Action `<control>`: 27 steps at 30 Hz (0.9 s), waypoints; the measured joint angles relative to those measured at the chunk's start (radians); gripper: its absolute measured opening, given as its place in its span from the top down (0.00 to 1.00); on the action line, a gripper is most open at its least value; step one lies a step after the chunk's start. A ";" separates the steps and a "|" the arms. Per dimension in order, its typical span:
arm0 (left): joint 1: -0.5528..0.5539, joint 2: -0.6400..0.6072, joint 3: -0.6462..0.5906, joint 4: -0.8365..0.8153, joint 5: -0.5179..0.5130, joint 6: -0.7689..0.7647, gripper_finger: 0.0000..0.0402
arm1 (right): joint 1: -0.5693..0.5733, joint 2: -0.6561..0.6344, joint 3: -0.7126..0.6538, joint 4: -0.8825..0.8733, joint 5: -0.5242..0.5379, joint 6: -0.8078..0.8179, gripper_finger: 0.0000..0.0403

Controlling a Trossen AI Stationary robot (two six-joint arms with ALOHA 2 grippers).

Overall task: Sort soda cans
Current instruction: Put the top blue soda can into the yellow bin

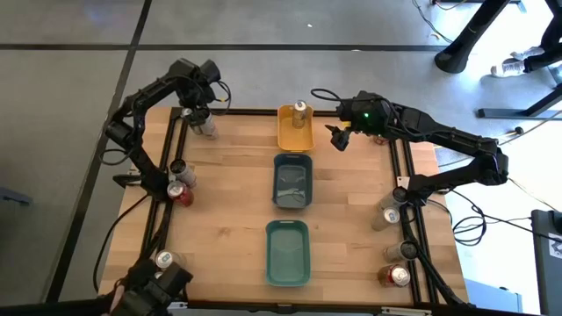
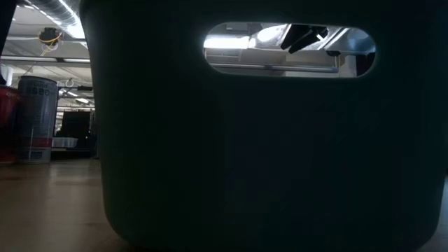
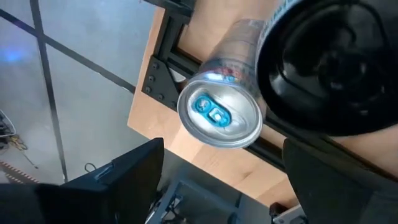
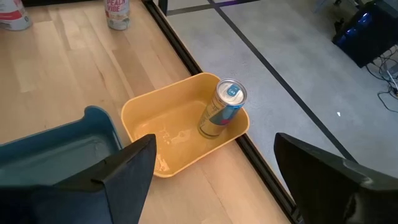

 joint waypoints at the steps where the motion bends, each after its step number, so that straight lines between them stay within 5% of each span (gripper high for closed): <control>1: 0.000 0.000 -0.009 0.016 0.000 0.001 0.21 | 0.000 0.000 0.000 0.000 0.000 0.000 0.19; 27: 0.000 0.042 -0.072 0.133 -0.059 0.008 0.21 | 0.000 0.001 0.000 0.000 -0.002 0.000 0.19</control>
